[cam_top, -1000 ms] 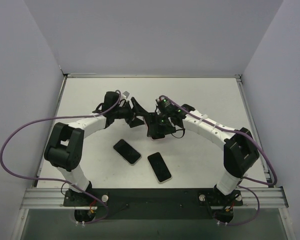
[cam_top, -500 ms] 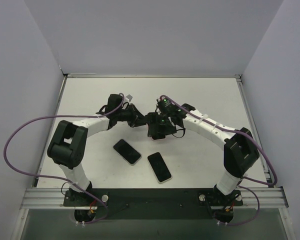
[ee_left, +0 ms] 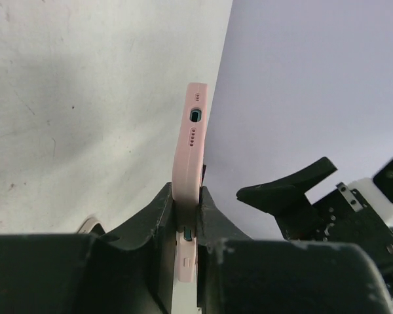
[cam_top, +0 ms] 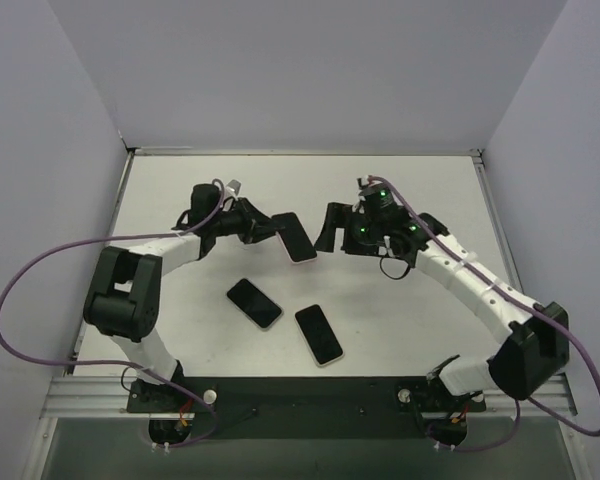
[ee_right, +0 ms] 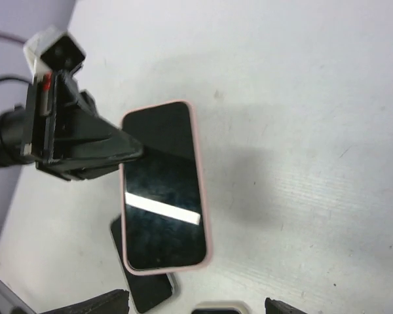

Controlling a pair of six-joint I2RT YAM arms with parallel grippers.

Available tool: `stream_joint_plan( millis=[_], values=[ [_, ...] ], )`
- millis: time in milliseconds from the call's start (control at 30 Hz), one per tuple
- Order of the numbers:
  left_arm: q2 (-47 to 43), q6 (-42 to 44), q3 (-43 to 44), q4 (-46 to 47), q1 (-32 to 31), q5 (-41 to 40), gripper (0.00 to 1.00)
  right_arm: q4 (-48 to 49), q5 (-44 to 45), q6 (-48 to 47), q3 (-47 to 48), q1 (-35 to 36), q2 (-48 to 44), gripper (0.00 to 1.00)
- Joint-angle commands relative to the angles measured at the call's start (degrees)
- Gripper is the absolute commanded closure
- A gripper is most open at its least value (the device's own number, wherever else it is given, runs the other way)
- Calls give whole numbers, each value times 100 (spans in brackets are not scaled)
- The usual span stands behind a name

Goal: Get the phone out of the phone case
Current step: Pick up the phone at the center of the board.

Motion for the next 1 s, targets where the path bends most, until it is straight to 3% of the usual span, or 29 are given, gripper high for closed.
stream_joint_plan(
  millis=[0,33,167,267,300,333,433,700,967],
  values=[
    [-752,-472,-136,1268,499,370,100,1124,-723,663,-1170,-576,-823,21],
    [-813,-525,-180,1418,578,466,100,1954,-840,916,-1410,-586,-939,24],
    [-998,-1350,-452,2752,842,791,100,2648,-1007,1531,-1764,-621,-1063,24],
    [-885,-2053,-602,3939,887,958,100,3373,-2034,2267,-1920,-867,-808,27],
    [-867,-2159,-619,4229,878,967,100,4065,-2193,2577,-2235,-885,-851,28],
    [-841,-2230,-611,4266,887,994,100,5673,-2273,2963,-2543,-894,-878,28],
    [-849,-2213,-637,4223,887,1003,100,7126,-2379,3713,-3029,-903,-738,30],
    [-919,-2116,-611,3995,869,994,100,9036,-2397,4636,-3082,-850,-114,33],
    [-981,-2037,-593,3862,852,941,100,9082,-2414,4724,-2898,-745,27,47]
  ],
)
